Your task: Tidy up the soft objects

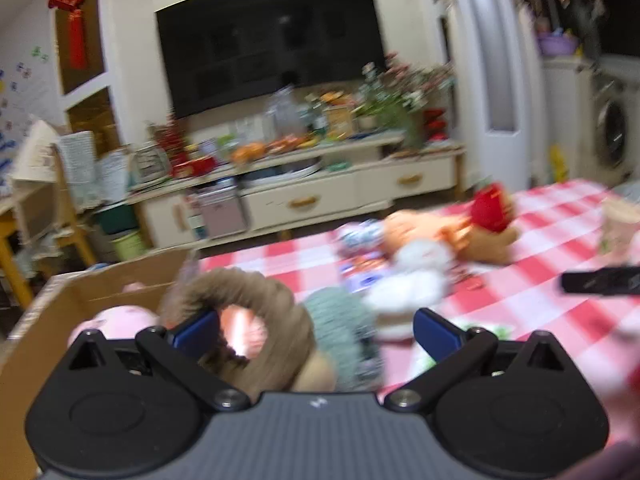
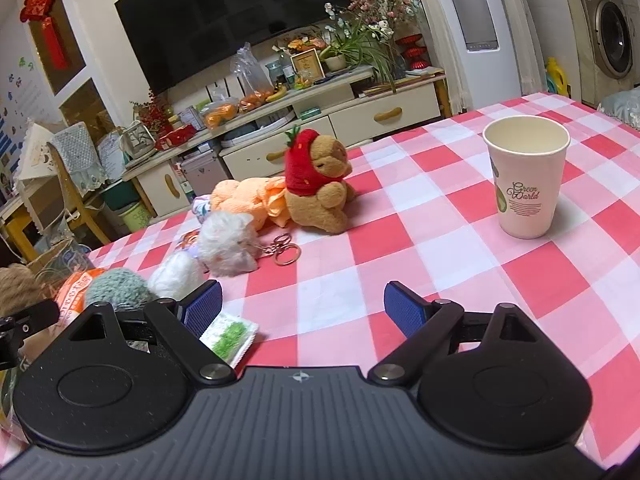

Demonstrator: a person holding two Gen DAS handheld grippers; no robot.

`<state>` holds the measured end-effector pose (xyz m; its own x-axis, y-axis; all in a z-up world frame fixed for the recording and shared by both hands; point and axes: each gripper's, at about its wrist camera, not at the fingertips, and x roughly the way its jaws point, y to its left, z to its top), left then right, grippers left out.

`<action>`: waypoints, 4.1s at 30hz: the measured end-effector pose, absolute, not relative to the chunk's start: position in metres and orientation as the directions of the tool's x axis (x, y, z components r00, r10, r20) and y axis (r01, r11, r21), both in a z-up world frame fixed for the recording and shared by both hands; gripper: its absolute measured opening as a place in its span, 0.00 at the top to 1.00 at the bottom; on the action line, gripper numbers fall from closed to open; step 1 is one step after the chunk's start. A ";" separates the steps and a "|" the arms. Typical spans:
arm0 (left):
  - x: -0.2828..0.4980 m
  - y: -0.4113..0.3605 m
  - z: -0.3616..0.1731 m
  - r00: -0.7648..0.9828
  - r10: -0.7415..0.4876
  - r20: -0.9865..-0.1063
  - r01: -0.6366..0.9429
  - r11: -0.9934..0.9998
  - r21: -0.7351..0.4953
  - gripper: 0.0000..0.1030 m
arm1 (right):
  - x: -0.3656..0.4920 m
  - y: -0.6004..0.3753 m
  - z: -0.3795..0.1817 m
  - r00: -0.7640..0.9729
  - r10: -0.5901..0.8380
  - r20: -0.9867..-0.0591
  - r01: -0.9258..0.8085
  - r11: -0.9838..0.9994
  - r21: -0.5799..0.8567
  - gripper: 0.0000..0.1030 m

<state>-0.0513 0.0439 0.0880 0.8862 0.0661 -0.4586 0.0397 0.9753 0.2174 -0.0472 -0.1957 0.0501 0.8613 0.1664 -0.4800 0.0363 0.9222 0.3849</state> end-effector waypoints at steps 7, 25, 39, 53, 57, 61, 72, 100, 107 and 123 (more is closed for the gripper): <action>-0.040 0.085 0.096 0.861 0.237 -0.450 -0.176 0.969 0.173 0.01 | -0.046 -0.203 0.048 0.854 0.180 -0.489 0.049 0.907 0.419 0.00; -0.017 0.059 0.072 0.854 0.133 -0.503 -0.053 0.984 0.171 0.13 | -0.033 -0.197 0.045 0.832 0.244 -0.499 -0.015 0.908 0.419 0.00; -0.017 0.076 0.087 0.860 0.077 -0.505 -0.054 0.997 0.060 0.52 | -0.025 -0.187 0.043 0.809 0.288 -0.513 -0.044 0.899 0.435 0.00; -0.055 0.160 0.137 0.901 0.121 -0.416 -0.175 0.980 -0.094 0.52 | -0.025 -0.168 0.041 0.811 0.290 -0.508 -0.081 0.916 0.394 0.00; -0.060 0.188 0.134 0.882 0.189 -0.431 -0.252 0.963 -0.094 0.52 | -0.023 -0.164 0.039 0.809 0.283 -0.516 -0.077 0.920 0.384 0.00; -0.057 0.207 0.123 0.836 0.253 -0.487 -0.330 0.941 -0.077 0.40 | -0.023 -0.159 0.037 0.806 0.276 -0.524 -0.078 0.927 0.368 0.00; -0.059 0.187 0.131 0.865 0.258 -0.432 -0.306 0.951 -0.046 0.11 | -0.025 -0.162 0.037 0.806 0.265 -0.529 -0.069 0.931 0.359 0.00; -0.037 -0.012 0.048 0.710 -0.266 -0.652 0.369 0.929 0.023 0.09 | 0.021 -0.212 0.039 0.856 0.211 -0.473 0.011 0.906 0.423 0.00; -0.024 -0.025 0.032 0.686 -0.211 -0.696 0.347 0.936 0.059 0.09 | 0.057 -0.214 0.036 0.866 0.222 -0.448 0.005 0.892 0.452 0.00; -0.006 -0.030 0.017 0.650 -0.194 -0.734 0.328 0.944 0.041 0.09 | 0.109 -0.210 0.029 0.878 0.193 -0.438 0.002 0.913 0.408 0.00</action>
